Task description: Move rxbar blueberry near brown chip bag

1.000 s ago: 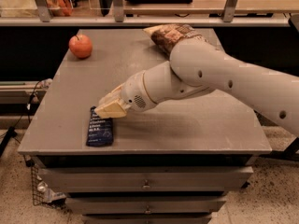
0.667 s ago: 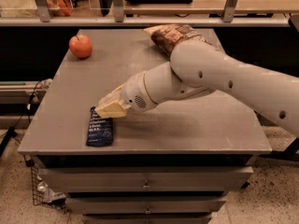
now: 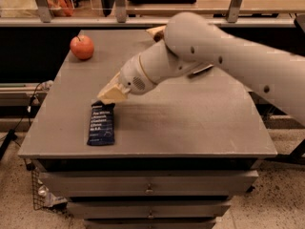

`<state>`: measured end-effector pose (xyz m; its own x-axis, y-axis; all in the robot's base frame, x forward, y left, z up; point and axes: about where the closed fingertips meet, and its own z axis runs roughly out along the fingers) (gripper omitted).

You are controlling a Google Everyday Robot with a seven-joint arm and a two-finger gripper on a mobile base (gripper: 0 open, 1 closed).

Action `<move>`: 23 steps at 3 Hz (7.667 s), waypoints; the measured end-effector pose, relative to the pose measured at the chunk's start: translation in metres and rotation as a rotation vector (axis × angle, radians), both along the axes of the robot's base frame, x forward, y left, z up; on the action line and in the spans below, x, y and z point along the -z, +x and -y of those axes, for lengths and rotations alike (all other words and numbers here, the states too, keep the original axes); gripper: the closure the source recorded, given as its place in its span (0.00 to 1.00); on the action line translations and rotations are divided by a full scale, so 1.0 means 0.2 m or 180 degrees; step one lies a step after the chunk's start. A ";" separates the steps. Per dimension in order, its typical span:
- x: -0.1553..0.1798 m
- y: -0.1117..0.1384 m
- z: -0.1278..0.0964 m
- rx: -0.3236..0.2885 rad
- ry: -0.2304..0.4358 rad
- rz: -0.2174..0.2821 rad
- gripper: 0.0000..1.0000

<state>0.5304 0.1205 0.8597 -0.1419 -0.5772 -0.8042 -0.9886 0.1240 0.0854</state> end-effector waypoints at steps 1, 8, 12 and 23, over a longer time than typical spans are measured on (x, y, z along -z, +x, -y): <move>-0.11 0.09 0.00 -0.0127 -0.0243 0.0162 1.00; 0.11 -0.13 0.17 0.0096 0.0032 -0.0208 0.00; 0.20 -0.20 0.06 -0.0079 0.0155 -0.0069 0.62; 0.17 -0.20 0.06 -0.0078 0.0154 -0.0060 0.51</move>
Offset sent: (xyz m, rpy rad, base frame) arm 0.0635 -0.1195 0.0605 -0.3164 -0.1638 -0.1099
